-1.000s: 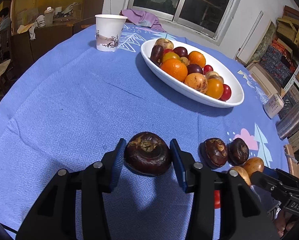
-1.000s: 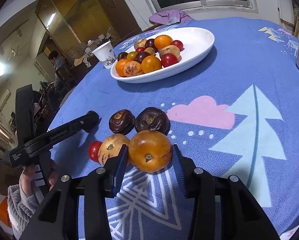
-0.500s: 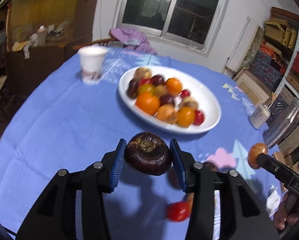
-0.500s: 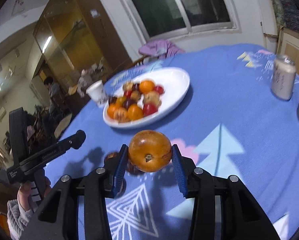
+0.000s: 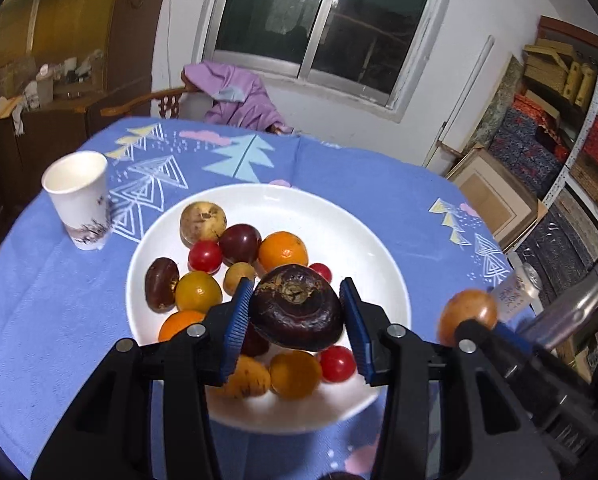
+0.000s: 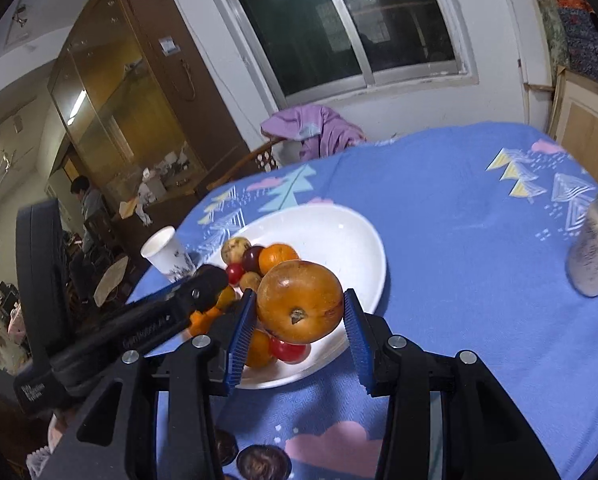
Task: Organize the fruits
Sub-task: 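Carry both fruits over the white plate and open both tools to release them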
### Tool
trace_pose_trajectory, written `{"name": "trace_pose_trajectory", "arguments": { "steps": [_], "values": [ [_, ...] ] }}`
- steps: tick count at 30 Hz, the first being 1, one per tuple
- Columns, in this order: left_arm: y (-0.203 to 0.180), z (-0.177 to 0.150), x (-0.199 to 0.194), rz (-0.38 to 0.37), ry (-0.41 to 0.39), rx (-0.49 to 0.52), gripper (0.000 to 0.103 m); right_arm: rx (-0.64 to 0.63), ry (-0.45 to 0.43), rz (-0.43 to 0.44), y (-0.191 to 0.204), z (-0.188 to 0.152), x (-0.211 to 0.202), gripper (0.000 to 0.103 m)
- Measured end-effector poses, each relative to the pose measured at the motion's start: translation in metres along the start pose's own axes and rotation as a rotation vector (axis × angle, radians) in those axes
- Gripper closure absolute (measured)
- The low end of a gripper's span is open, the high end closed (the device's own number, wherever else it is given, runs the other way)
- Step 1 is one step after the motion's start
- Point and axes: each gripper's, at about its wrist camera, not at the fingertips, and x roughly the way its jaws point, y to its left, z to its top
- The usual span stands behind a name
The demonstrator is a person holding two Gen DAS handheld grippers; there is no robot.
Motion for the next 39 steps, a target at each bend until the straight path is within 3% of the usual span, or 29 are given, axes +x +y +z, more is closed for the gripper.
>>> {"name": "trace_pose_trajectory", "arguments": {
  "steps": [4,15,18,25,28,32,36,39],
  "values": [
    [0.000,0.007,0.026,-0.012,0.028,0.007,0.059,-0.030,0.054,-0.031,0.001,-0.005,0.030,0.058],
    [0.005,0.007,0.059,-0.025,0.081,0.015,0.057,-0.096,0.030,-0.054,0.008,-0.014,0.040,0.057],
    [0.003,0.008,0.054,-0.022,0.059,0.019,0.046,-0.104,0.016,-0.053,0.008,-0.013,0.035,0.057],
    [0.000,0.019,0.009,-0.016,-0.025,0.037,0.045,-0.107,-0.059,-0.022,0.017,-0.006,-0.003,0.057],
    [0.002,0.017,-0.027,-0.020,-0.068,0.043,0.039,-0.102,-0.106,0.009,0.023,-0.006,-0.037,0.049],
    [0.015,-0.023,-0.073,0.050,-0.116,0.085,0.032,-0.107,-0.166,0.052,0.031,-0.022,-0.081,0.044],
    [0.053,-0.077,-0.087,0.066,-0.073,0.029,0.032,-0.082,-0.161,0.071,0.023,-0.050,-0.098,0.042],
    [0.072,-0.106,-0.080,0.051,0.005,-0.027,0.032,-0.037,-0.119,0.070,0.009,-0.068,-0.093,0.042]
  ]
}}
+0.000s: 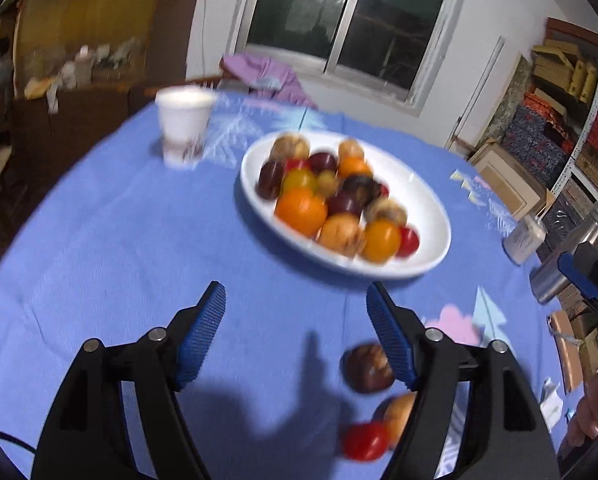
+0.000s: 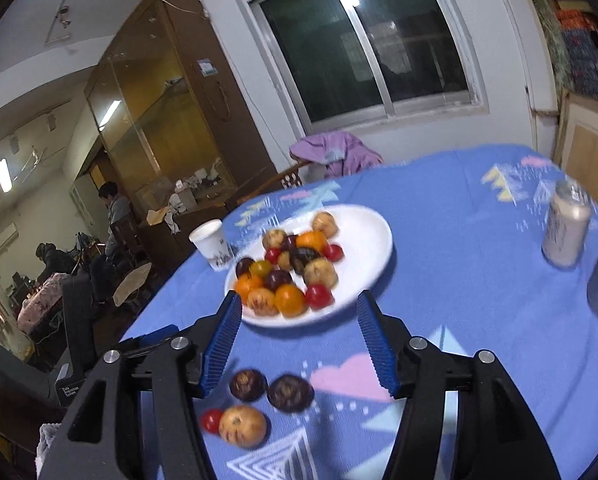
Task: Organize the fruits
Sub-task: 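Carry both fruits over the white plate and open both tools to release them, then grasp a dark brown round fruit with the left tool while the right tool grasps another dark brown fruit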
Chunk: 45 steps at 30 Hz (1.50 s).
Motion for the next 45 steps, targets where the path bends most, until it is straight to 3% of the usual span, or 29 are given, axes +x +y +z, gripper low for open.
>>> {"name": "trace_pose_trajectory", "arguments": {
  "steps": [6,12,18,24,29,33,35,39,45],
  "values": [
    [-0.026,-0.015,0.011,-0.003,0.030,0.119,0.031,0.063,0.074,-0.041,-0.021,-0.014,0.016,0.042],
    [-0.045,-0.024,0.028,-0.022,0.100,0.184,0.031,0.073,0.074,-0.047,-0.024,-0.016,0.015,0.037],
    [-0.045,-0.024,0.039,-0.049,0.167,0.173,0.027,0.075,0.071,-0.053,-0.026,-0.017,0.013,0.036],
    [-0.046,-0.027,0.046,-0.005,0.194,0.198,0.024,0.085,0.085,-0.059,-0.028,-0.017,0.015,0.036],
    [-0.017,-0.015,0.033,0.163,0.116,0.154,0.021,0.092,0.082,-0.058,-0.030,-0.016,0.014,0.036],
    [0.022,-0.003,0.019,0.091,0.081,-0.014,0.022,0.094,0.078,-0.056,-0.031,-0.016,0.014,0.036],
    [0.026,-0.003,0.018,0.068,0.087,-0.035,0.022,0.092,0.082,-0.053,-0.031,-0.016,0.015,0.036],
    [0.010,-0.007,0.024,0.034,0.116,0.016,0.022,0.092,0.092,-0.054,-0.031,-0.017,0.017,0.036],
    [-0.004,-0.015,0.040,0.084,0.141,0.074,0.022,0.084,0.117,-0.044,-0.027,-0.020,0.022,0.036]
  ]
}}
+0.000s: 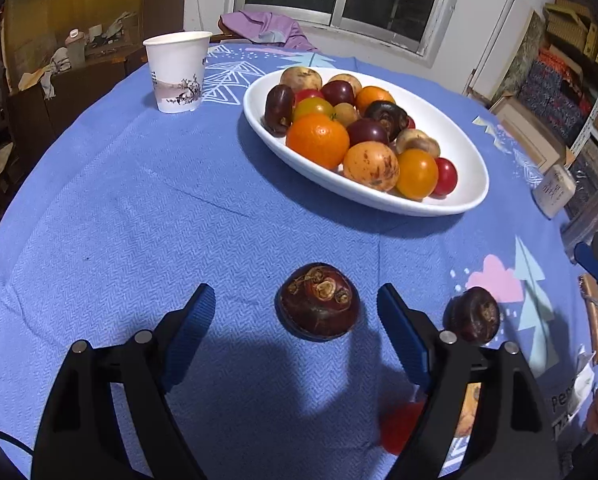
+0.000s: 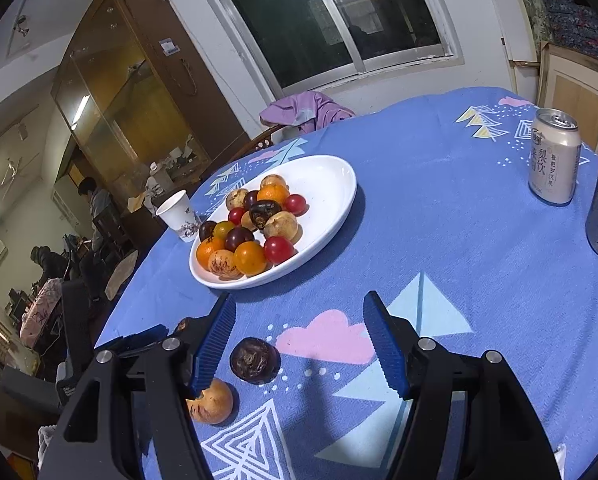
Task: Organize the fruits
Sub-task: 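Grasp a dark brown round fruit with the left tool while the right tool grasps another dark brown fruit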
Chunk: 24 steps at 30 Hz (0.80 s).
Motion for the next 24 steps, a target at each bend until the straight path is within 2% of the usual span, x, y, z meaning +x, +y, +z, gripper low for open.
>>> {"name": "trace_pose_trajectory", "arguments": {
  "steps": [2,4,7,13,18,24],
  "values": [
    [-0.001,0.002,0.003,0.024,-0.004,0.009,0.021,-0.014,0.017,0.000,0.003,-0.001,0.004,0.036],
    [-0.003,0.002,0.005,0.063,-0.011,0.023,0.013,-0.032,0.039,-0.001,0.007,-0.004,0.009,0.036],
    [-0.003,0.003,0.010,0.111,-0.005,0.046,0.012,-0.066,0.085,-0.007,0.015,-0.009,0.022,0.036],
    [-0.007,0.003,0.020,0.130,0.028,0.066,0.004,-0.106,0.167,-0.006,0.030,-0.022,0.046,0.038],
    [-0.008,0.004,0.021,0.126,0.030,0.063,0.004,-0.169,0.217,-0.010,0.048,-0.030,0.061,0.055],
    [-0.008,0.004,0.022,0.125,0.031,0.069,0.004,-0.252,0.243,-0.039,0.063,-0.039,0.071,0.056]
  ]
}}
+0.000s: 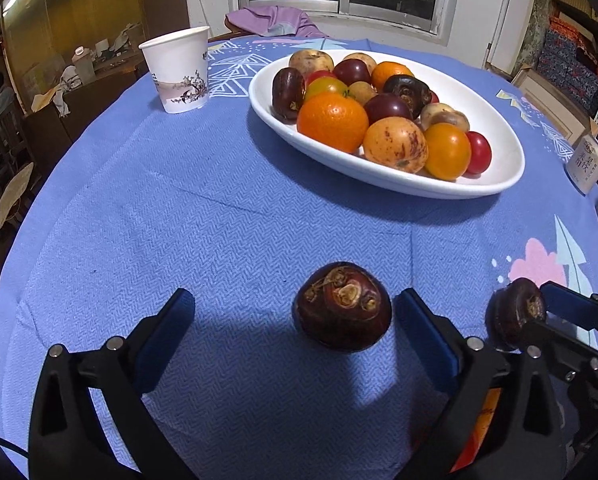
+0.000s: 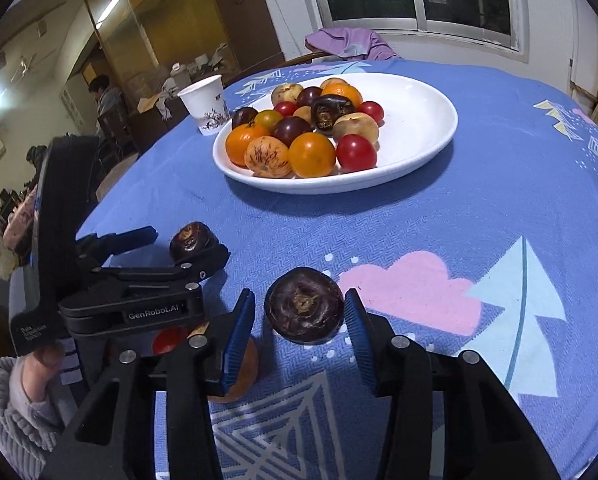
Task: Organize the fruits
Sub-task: 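Grasp a dark brown round fruit with the left tool while the right tool grasps another dark brown fruit, then carry both dark brown fruits over the white plate and open both tools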
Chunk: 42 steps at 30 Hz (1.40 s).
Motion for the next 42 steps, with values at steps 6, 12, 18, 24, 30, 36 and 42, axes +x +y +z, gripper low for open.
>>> {"name": "trace_pose_trajectory", "arguments": {
  "steps": [6,12,18,24,30,36,42],
  "values": [
    [0.001,0.001,0.001,-0.003,0.001,0.013,0.004,-0.022,0.026,-0.034,0.005,0.002,0.014,0.057],
    [0.001,0.001,0.000,-0.003,0.001,0.013,0.004,0.005,0.009,-0.035,-0.002,0.002,0.010,0.059],
    [0.002,0.001,0.000,-0.008,-0.003,0.009,0.004,0.055,-0.030,-0.025,-0.021,0.003,-0.008,0.059],
    [0.010,-0.001,-0.008,-0.052,-0.035,-0.023,0.021,0.098,-0.046,-0.014,-0.033,0.002,-0.016,0.059],
    [0.010,-0.003,-0.013,-0.071,-0.048,-0.009,0.044,0.130,-0.070,-0.001,-0.042,0.004,-0.025,0.059],
    [0.009,-0.005,-0.014,-0.071,-0.050,-0.004,0.045,0.152,-0.075,0.004,-0.048,0.005,-0.026,0.059],
    [0.023,-0.003,-0.018,-0.147,-0.061,-0.069,0.061,0.161,-0.086,0.007,-0.050,0.004,-0.029,0.059]
  ]
}}
